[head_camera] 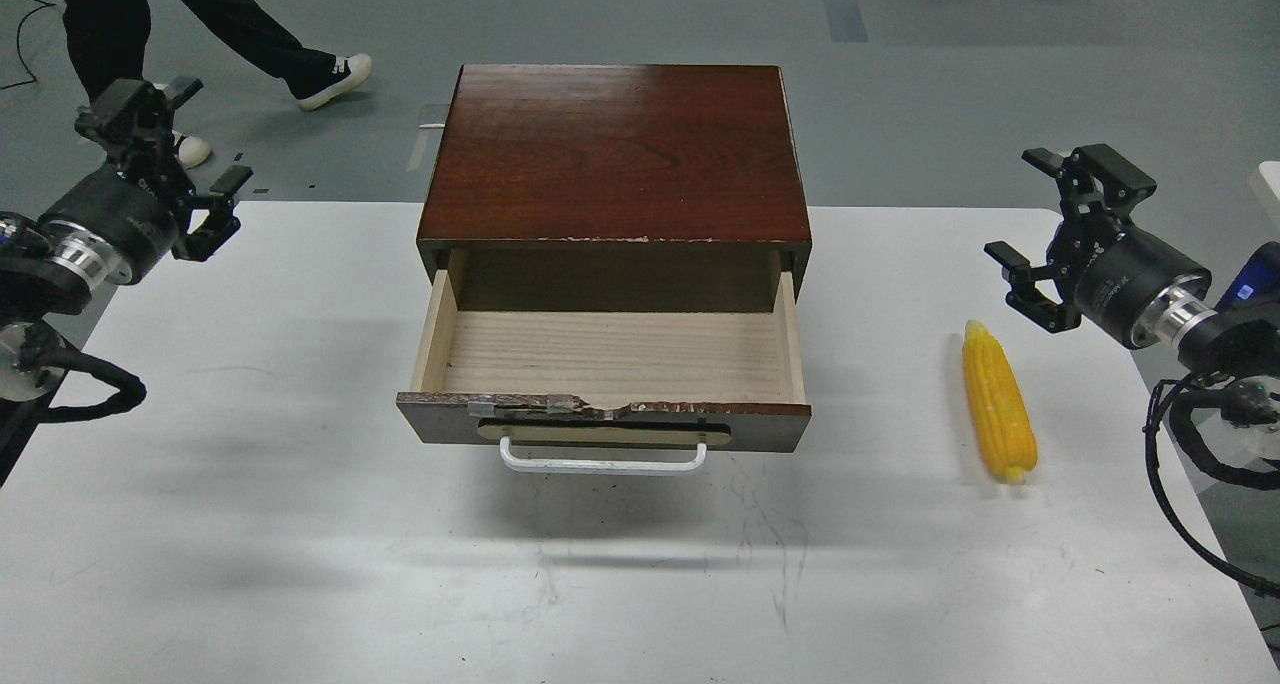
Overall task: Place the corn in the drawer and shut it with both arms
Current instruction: 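Move the right gripper down to the yellow corn cob and grasp it, then lift the corn with the right gripper and lower it into the open drawer, then open the right gripper and withdraw it up and away from the drawer, then bring the left gripper to the drawer front beside the white handle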
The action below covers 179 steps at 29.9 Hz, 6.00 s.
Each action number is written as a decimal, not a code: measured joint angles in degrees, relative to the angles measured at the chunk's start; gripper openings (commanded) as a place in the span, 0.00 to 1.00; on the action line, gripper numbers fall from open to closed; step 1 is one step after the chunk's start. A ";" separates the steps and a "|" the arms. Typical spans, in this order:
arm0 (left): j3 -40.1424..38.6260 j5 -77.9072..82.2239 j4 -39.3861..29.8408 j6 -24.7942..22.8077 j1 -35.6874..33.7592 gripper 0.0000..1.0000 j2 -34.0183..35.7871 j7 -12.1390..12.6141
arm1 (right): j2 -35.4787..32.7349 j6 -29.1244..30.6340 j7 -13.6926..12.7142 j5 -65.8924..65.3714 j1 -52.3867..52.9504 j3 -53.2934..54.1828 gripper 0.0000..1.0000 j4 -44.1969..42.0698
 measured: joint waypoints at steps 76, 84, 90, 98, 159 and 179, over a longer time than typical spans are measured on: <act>-0.18 0.00 -0.17 0.05 1.52 0.98 2.16 -0.37 | 27.18 -10.73 6.58 -93.39 46.75 -26.16 0.14 -0.49; -0.18 -0.09 -0.08 0.01 2.12 0.98 2.61 -0.61 | 31.84 -11.10 6.68 -93.46 44.69 -29.21 0.99 -2.97; -0.18 -0.09 -0.08 -0.18 2.36 0.98 2.92 -0.61 | 32.39 -11.17 6.61 -92.55 43.56 -28.84 1.00 -3.56; -0.40 -0.09 0.00 -0.38 2.13 0.98 2.83 -0.63 | 32.40 -11.45 6.51 -91.98 42.92 -26.69 1.00 -3.70; 6.67 60.17 -55.29 -5.04 -0.27 0.00 17.46 -9.37 | 13.87 -11.90 0.88 3.71 -8.91 9.55 0.99 -26.44; 9.56 56.86 -55.27 -7.91 6.41 0.00 20.49 -9.36 | 17.36 -11.89 0.88 3.44 -8.97 7.03 0.99 -31.19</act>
